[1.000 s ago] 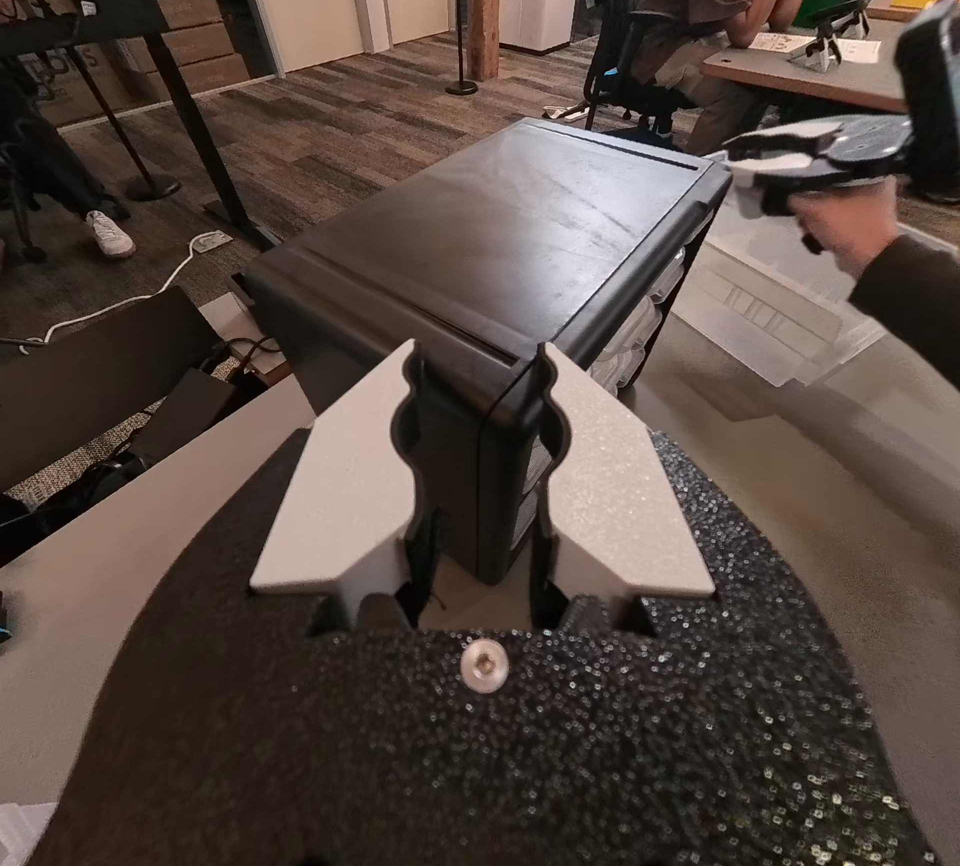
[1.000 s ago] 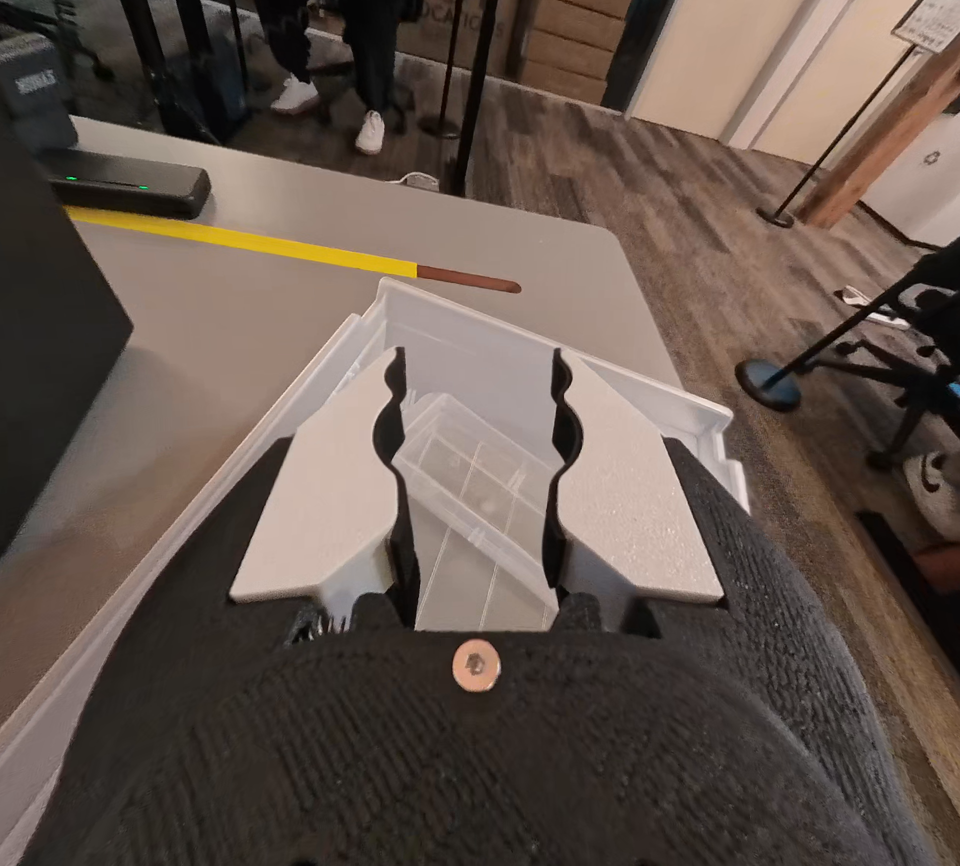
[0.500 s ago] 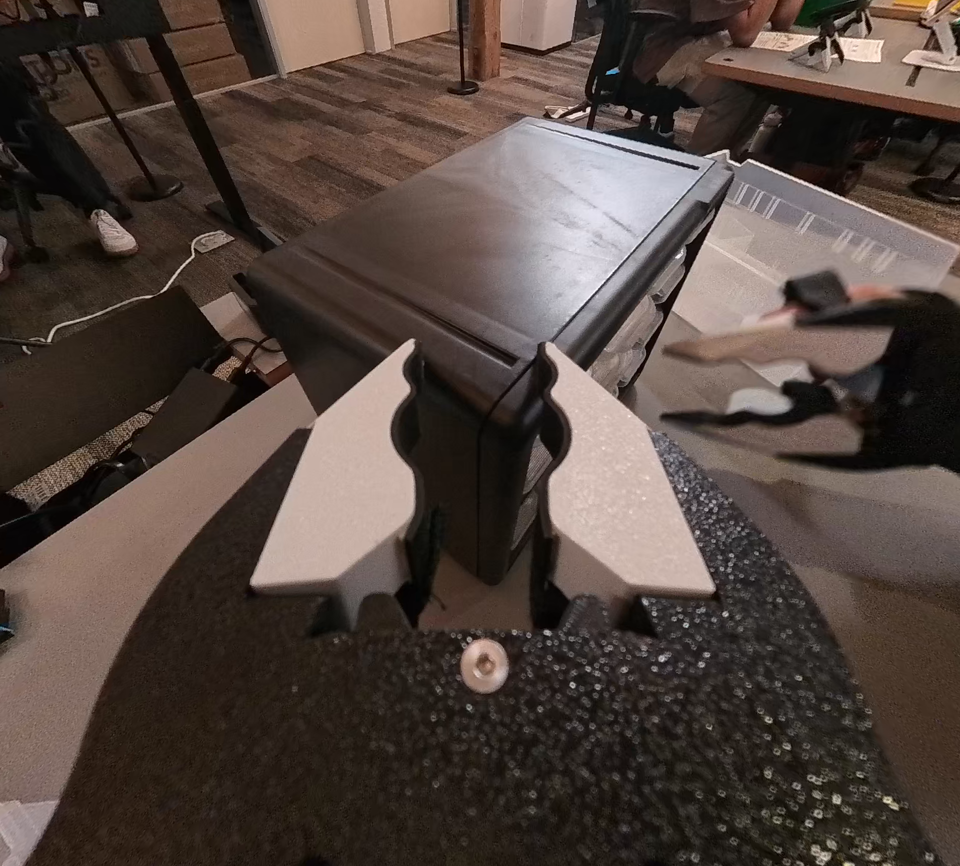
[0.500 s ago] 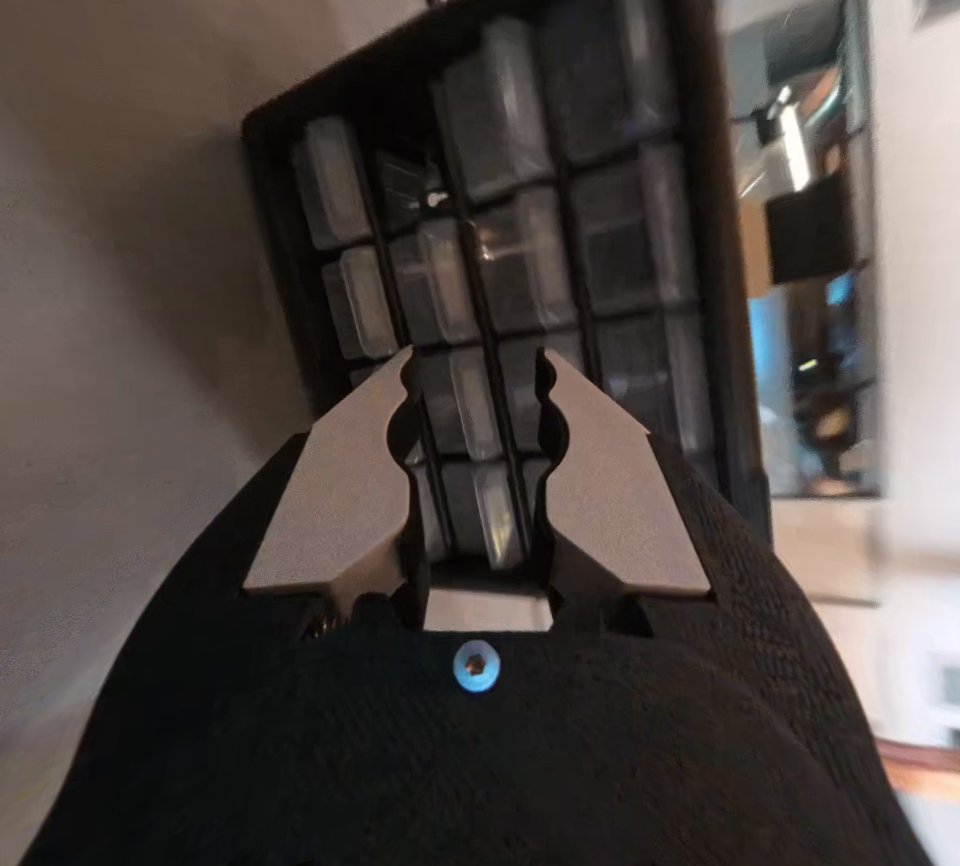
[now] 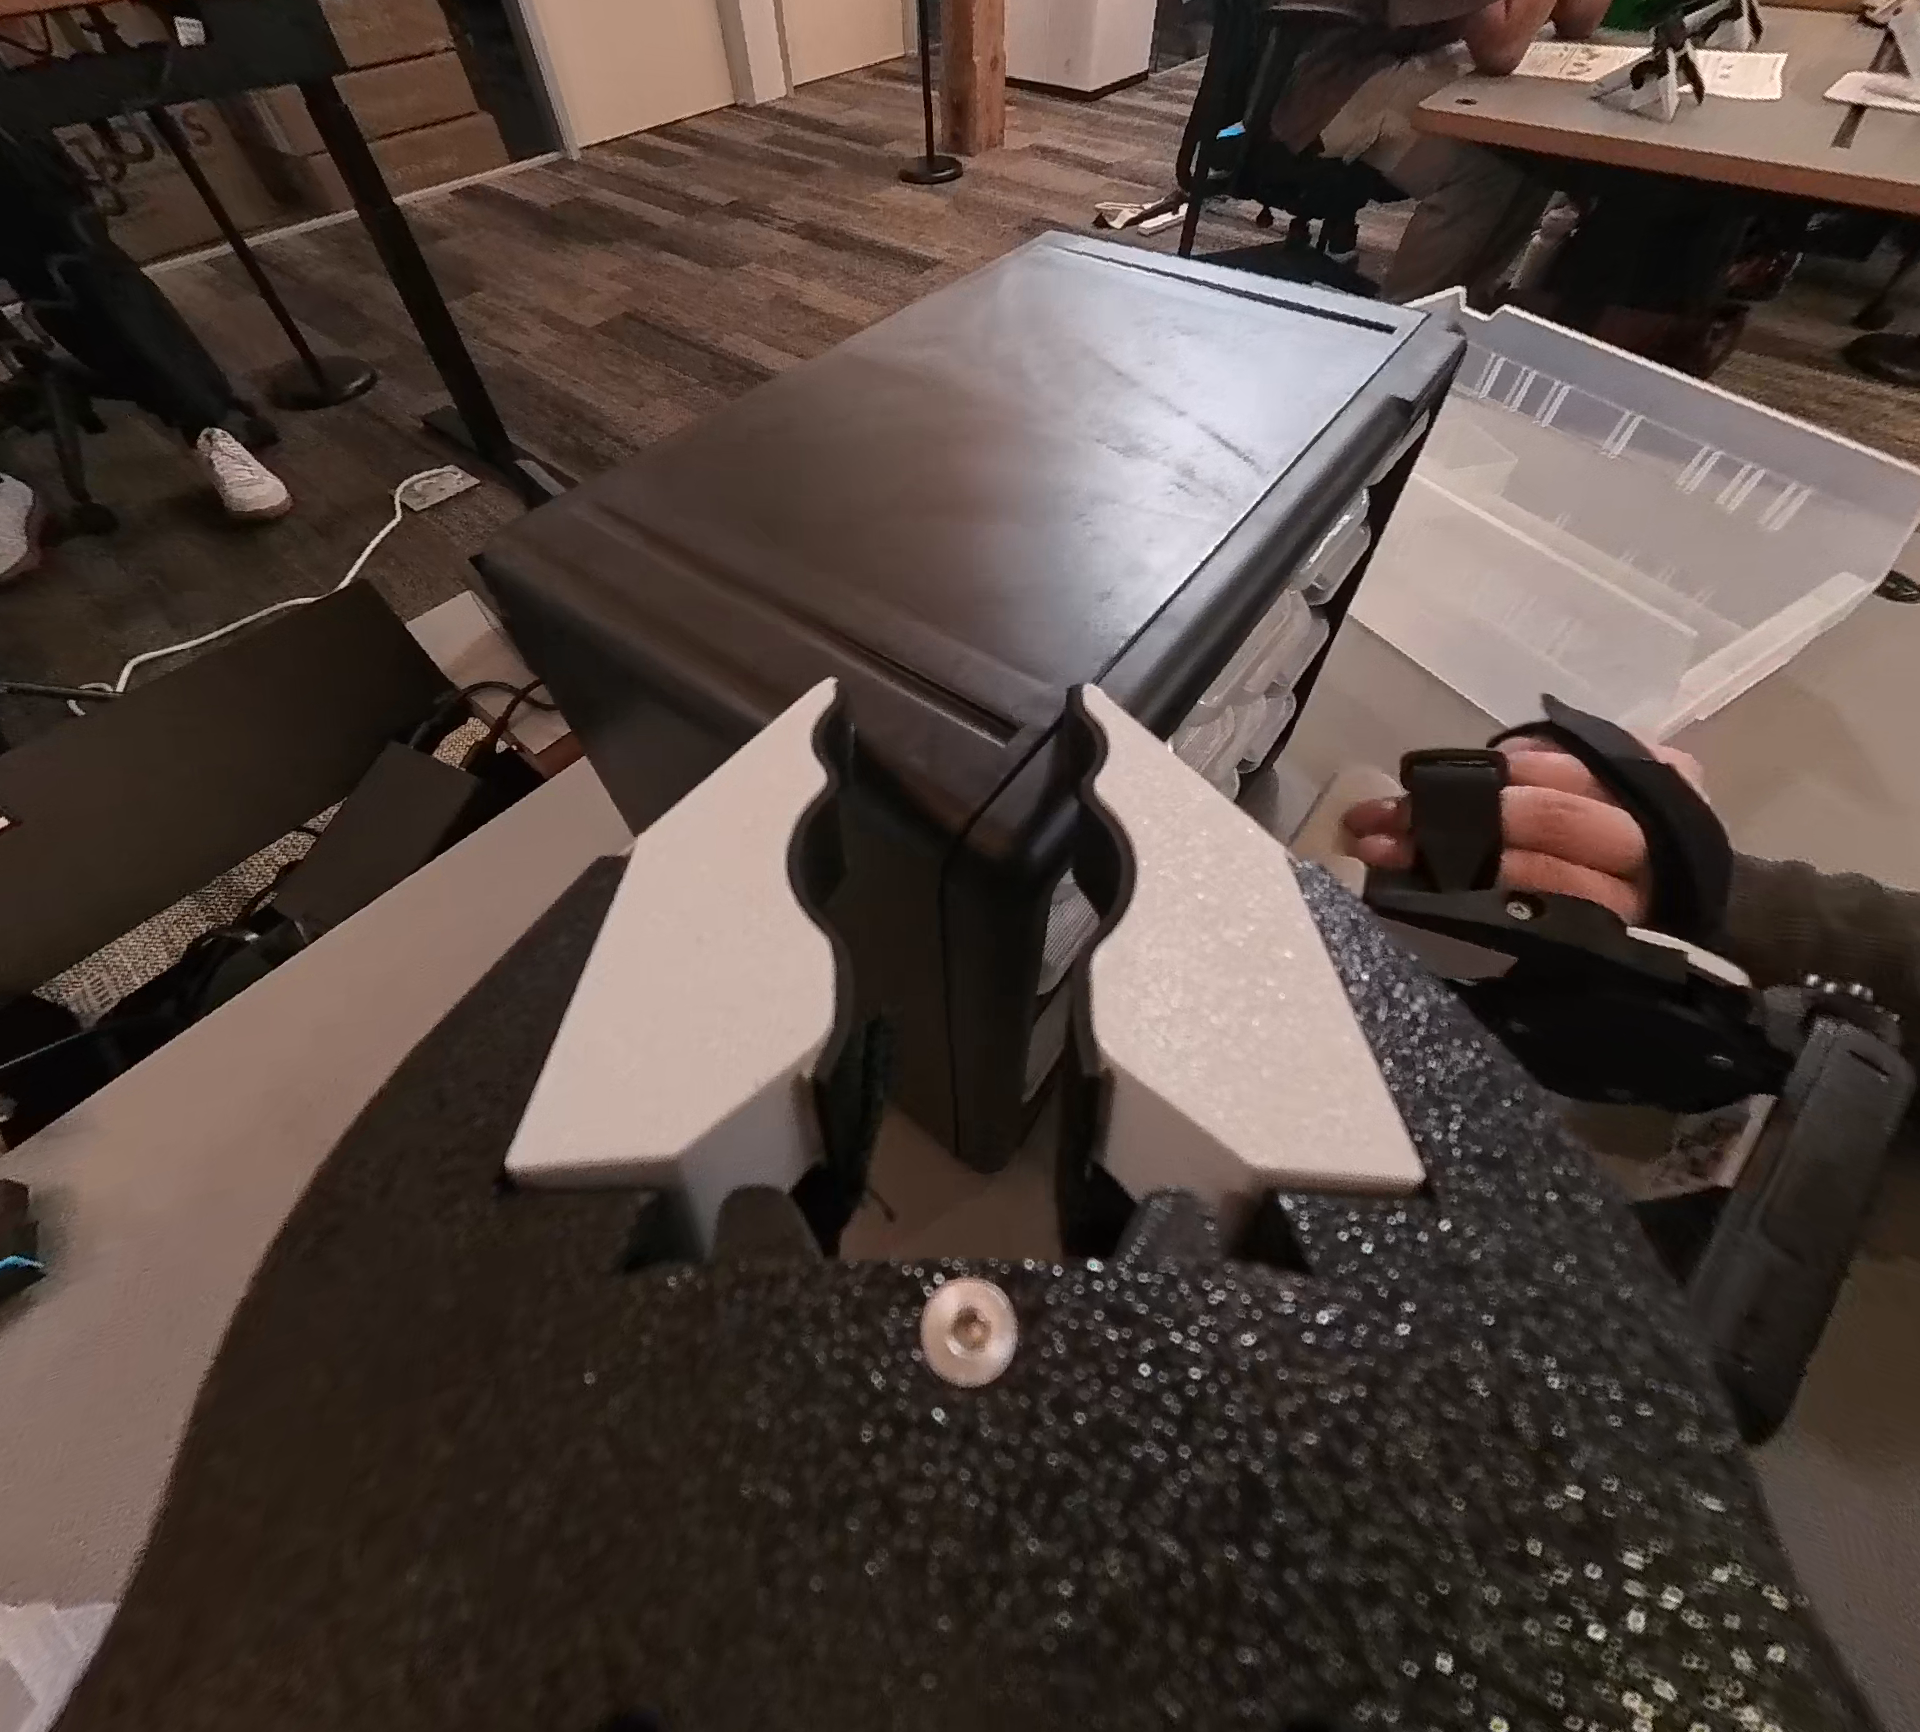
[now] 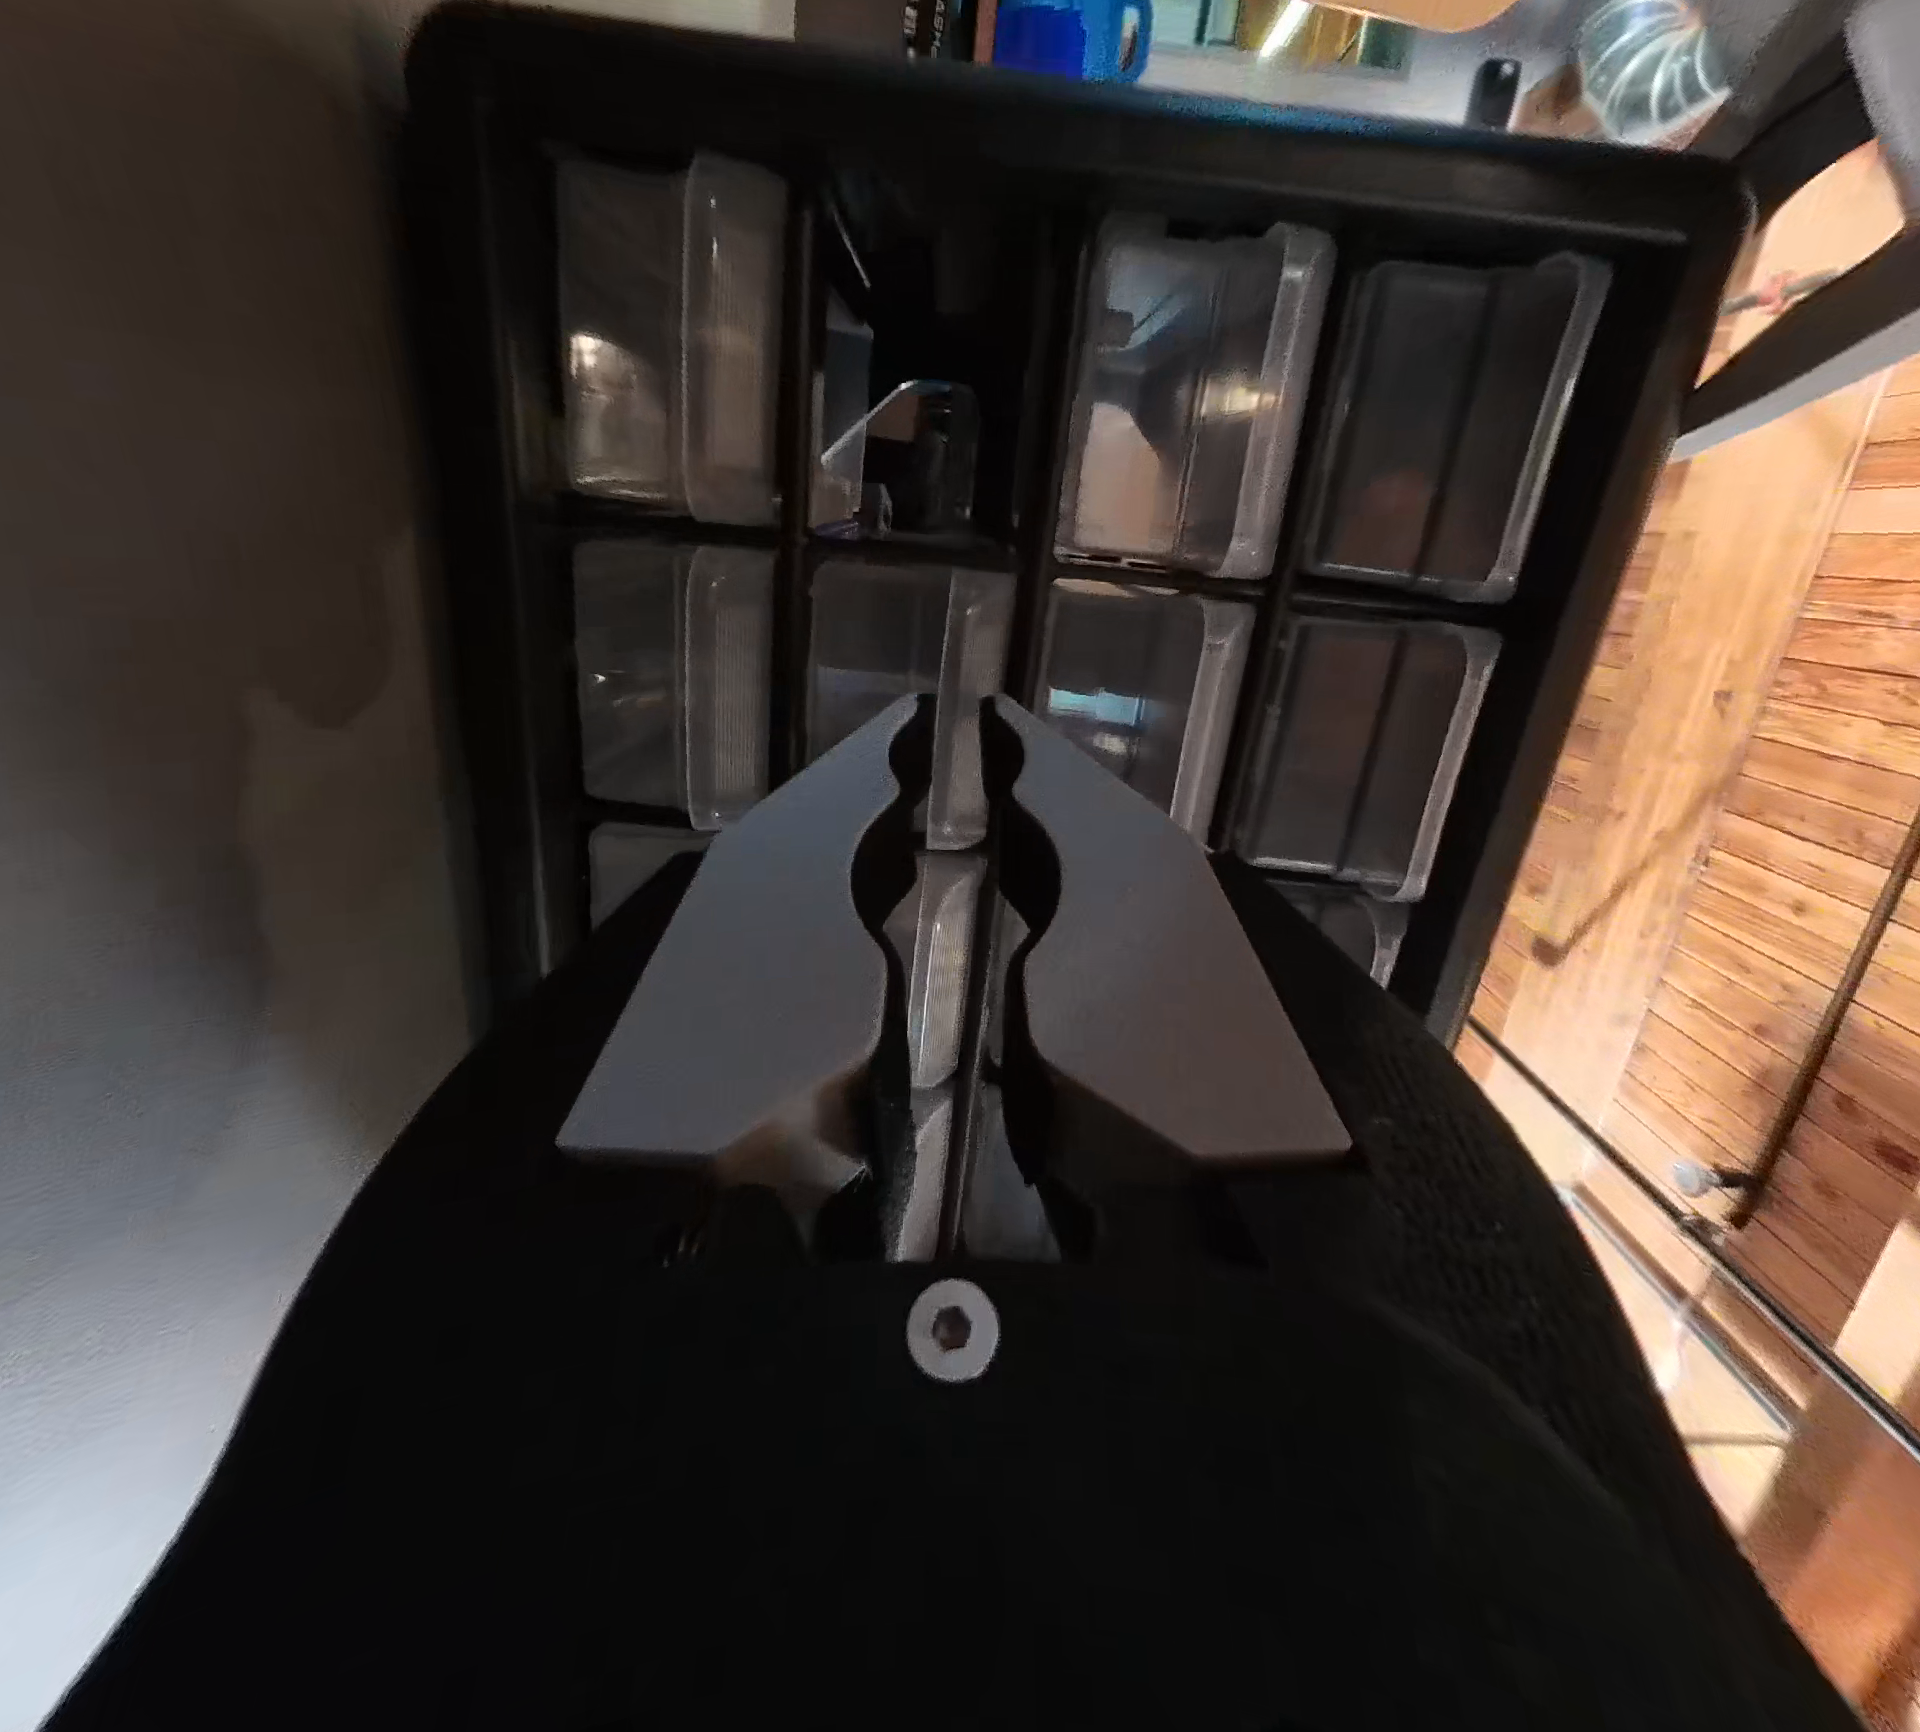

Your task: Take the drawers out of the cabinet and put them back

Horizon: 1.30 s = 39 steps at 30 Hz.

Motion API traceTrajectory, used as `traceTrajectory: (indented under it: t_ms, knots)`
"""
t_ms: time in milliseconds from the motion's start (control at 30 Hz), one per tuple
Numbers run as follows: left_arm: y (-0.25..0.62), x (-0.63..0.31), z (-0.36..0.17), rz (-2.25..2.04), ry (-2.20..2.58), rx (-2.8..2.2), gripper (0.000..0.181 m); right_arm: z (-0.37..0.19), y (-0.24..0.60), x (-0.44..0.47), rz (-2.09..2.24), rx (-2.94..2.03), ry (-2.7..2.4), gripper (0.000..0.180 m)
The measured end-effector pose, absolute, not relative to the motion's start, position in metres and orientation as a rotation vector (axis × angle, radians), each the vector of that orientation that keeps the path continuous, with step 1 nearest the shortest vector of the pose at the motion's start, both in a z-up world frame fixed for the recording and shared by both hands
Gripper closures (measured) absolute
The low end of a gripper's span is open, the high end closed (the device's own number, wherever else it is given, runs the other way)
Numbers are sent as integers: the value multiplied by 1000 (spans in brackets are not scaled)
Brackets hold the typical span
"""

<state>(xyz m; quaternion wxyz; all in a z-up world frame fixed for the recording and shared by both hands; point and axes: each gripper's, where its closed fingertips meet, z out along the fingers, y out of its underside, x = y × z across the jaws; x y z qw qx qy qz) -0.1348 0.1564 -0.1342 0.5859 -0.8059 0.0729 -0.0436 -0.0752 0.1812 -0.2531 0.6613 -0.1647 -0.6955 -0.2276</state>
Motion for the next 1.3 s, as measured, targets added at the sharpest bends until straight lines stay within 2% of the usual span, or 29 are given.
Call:
traceTrajectory:
  t_ms: [333, 467, 533, 900, 967, 1100, 1300]
  knots:
    - [156, -135, -134, -95, 168, -1881, 141, -265, 137, -37, -441, -368, -1630, 179]
    - [156, -135, -134, -101, 166, -1880, 141, -261, 126, -31, -344, -338, -1613, 146]
    - [156, -135, -134, -106, 164, -1880, 141, -259, 141, -35, -352, -390, -1608, 141]
    - [156, -135, -134, -99, 166, -1881, 141, -257, 167, -68, -479, -298, -1545, 148]
    - [156, -135, -134, -100, 166, -1881, 141, -255, 169, -70, -488, -308, -1529, 152]
    - [156, -135, -134, -103, 166, -1881, 141, -254, 165, -67, -507, -298, -1524, 174]
    - [156, -135, -134, -105, 166, -1881, 141, -254, 143, -46, -484, -287, -1541, 176]
